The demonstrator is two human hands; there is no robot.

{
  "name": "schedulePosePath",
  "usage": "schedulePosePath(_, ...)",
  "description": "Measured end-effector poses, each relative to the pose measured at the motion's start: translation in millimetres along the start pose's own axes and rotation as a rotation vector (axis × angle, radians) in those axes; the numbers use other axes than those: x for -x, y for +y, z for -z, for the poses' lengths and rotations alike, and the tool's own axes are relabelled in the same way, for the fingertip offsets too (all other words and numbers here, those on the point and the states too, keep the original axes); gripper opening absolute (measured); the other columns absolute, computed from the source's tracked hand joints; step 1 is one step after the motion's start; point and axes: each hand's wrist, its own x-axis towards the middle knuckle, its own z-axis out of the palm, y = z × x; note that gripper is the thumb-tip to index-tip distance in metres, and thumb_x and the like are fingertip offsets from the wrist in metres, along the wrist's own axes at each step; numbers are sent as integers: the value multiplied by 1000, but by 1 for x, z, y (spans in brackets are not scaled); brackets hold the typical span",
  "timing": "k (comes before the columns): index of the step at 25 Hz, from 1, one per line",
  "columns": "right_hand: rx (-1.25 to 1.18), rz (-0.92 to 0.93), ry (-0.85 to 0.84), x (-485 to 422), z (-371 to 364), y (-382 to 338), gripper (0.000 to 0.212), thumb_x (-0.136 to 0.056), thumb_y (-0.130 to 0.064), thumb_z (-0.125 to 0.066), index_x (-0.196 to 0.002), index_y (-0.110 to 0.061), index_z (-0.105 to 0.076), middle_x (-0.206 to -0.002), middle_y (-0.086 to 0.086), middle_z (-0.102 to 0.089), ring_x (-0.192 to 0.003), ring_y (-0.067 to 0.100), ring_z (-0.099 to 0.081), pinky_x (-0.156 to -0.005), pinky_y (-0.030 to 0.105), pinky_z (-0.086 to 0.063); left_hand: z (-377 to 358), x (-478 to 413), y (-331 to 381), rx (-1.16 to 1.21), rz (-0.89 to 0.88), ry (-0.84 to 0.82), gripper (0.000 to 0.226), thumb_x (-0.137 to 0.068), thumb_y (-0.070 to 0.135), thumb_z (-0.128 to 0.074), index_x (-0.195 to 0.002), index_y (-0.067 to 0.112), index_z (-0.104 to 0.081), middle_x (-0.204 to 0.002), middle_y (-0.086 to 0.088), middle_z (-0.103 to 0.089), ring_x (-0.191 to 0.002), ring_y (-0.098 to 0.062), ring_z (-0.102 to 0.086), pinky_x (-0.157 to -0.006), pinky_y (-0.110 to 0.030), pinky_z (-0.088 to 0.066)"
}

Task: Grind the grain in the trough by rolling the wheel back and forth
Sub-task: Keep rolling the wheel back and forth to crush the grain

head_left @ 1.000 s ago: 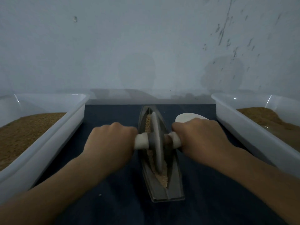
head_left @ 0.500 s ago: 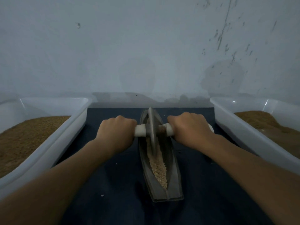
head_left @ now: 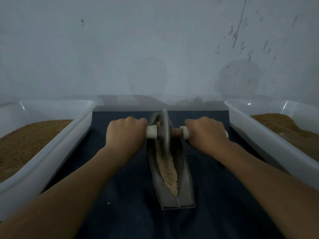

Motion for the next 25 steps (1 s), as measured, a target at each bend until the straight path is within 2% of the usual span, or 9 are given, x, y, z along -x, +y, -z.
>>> schedulePosePath(4, 9, 18, -22, -1, 4, 4, 29, -87, -39, -61, -76, -33, -35, -77, -7, -52, -69, 20, -52, -54, 29, -30, 5, -6, -5, 53, -35, -83, 6, -86, 32, -60, -88, 30, -55, -71, 6, -41, -60, -18, -41, -55, -32, -34)
schedulePosePath(8, 102, 233, 224, 49, 21, 12, 42, -68, -34, -63, -74, -35, -21, -58, -8, -40, -47, 17, -34, -46, 23, -16, 16, 54, -13, 59, -131, 111, 52, -58, 41, -76, -69, 35, -26, -55, 13, -12, -44, -7, -7, -48, -19, -5)
schedulePosePath(10, 116, 243, 230, 53, 24, 12, 46, -64, -32, -66, -74, -35, -21, -54, -9, -36, -45, 16, -26, -48, 20, -10, 14, 56, -14, 77, -140, 131, 56, -54, 41, -77, -68, 35, -23, -54, 13, -10, -44, -6, -4, -49, -18, -2)
schedulePosePath(12, 111, 178, 169, 39, 16, 6, 45, -66, -29, -71, -72, -33, -26, -57, -9, -37, -47, 16, -31, -47, 21, -12, 9, 44, -9, 19, -90, 20, 47, -63, 41, -74, -67, 34, -28, -56, 13, -15, -44, -7, -9, -46, -21, -8)
schedulePosePath(15, 31, -6, 52, -2, -5, -1, 30, -82, -33, -66, -76, -32, -37, -72, -6, -52, -62, 21, -46, -52, 29, -30, -4, -5, -3, 14, -38, -42, 10, -82, 33, -63, -82, 31, -53, -64, 8, -35, -54, -16, -39, -51, -31, -33)
schedulePosePath(17, -21, -71, 7, -19, -10, -1, 23, -88, -35, -61, -80, -33, -40, -79, -3, -57, -69, 24, -52, -58, 33, -38, -1, -30, -3, 24, -33, -134, 9, -85, 29, -60, -94, 30, -62, -72, 5, -45, -64, -20, -48, -58, -34, -40)
schedulePosePath(19, -3, -41, 5, -14, -7, 2, 25, -87, -36, -62, -78, -33, -39, -74, -6, -50, -66, 21, -48, -54, 29, -32, 4, -26, -5, 51, -44, -164, 9, -86, 31, -60, -95, 31, -62, -74, 6, -45, -65, -18, -48, -58, -34, -40)
schedulePosePath(22, 107, 110, 128, 29, 5, 6, 36, -75, -39, -65, -70, -35, -30, -63, -10, -40, -54, 15, -36, -46, 24, -12, 10, 25, -9, 38, -142, 23, 28, -73, 37, -71, -74, 33, -43, -60, 11, -26, -47, -10, -22, -46, -25, -20)
schedulePosePath(25, 115, 147, 190, 51, 13, 11, 33, -64, -42, -63, -69, -38, -31, -55, -12, -33, -47, 11, -28, -46, 19, -7, 25, 39, -11, 7, -201, 147, 51, -52, 31, -78, -67, 29, -29, -55, 11, -13, -46, -9, 0, -49, -20, -1)
